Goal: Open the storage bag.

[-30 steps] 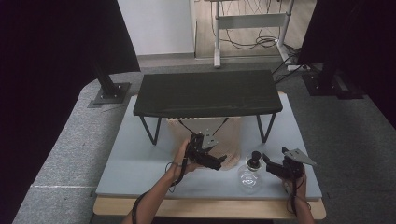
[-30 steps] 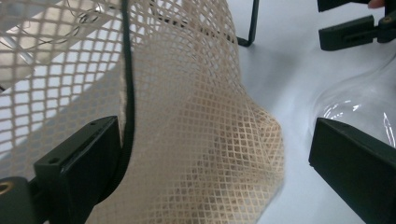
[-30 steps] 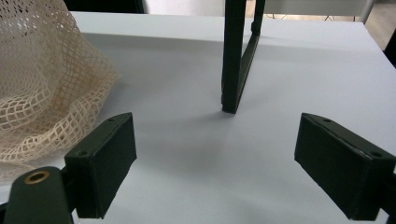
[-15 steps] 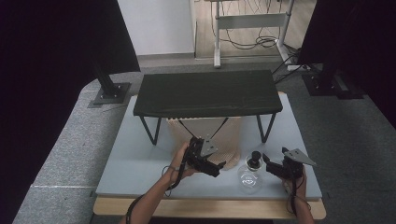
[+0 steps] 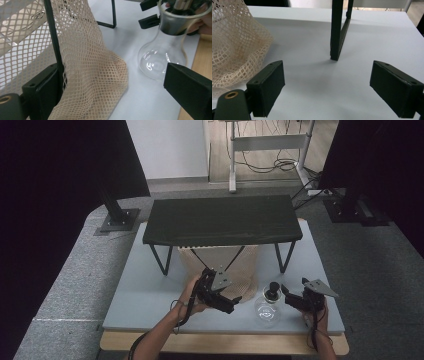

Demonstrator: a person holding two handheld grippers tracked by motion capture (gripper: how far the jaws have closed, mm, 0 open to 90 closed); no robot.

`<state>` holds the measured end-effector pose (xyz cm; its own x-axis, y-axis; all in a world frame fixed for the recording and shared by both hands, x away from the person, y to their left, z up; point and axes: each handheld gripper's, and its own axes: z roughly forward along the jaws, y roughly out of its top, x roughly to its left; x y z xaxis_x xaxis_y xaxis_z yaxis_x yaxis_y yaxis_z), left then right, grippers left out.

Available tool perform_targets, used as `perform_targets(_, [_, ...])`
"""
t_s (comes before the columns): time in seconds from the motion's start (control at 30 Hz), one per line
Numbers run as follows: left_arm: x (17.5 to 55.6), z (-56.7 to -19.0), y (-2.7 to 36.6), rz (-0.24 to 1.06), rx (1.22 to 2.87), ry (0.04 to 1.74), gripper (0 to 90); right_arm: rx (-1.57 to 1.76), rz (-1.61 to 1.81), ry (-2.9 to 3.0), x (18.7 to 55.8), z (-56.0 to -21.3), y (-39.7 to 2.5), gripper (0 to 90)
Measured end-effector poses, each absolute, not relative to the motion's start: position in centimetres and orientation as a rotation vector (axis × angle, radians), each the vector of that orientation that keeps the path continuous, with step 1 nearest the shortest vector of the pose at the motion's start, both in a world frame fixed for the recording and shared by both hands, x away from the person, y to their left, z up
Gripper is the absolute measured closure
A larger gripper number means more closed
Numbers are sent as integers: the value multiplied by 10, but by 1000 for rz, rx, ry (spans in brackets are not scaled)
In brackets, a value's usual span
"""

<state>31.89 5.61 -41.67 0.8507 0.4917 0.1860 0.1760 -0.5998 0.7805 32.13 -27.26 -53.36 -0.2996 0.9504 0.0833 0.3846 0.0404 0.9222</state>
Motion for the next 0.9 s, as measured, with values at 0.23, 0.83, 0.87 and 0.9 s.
perform_targets(0.23, [315,-408,58,472,2189,485,54,1351,1248,1737,321,-534,-273,120])
perform_targets(0.83, [308,-380,58,422,2204,468,59,1350,1246,1741,321,-534,-272,120])
perform_targets(0.87, [308,-377,58,425,2205,461,59,1349,1245,1741,321,-534,-272,120])
perform_targets(0.9, [307,-373,58,432,2208,450,59,1348,1244,1743,321,-534,-272,119])
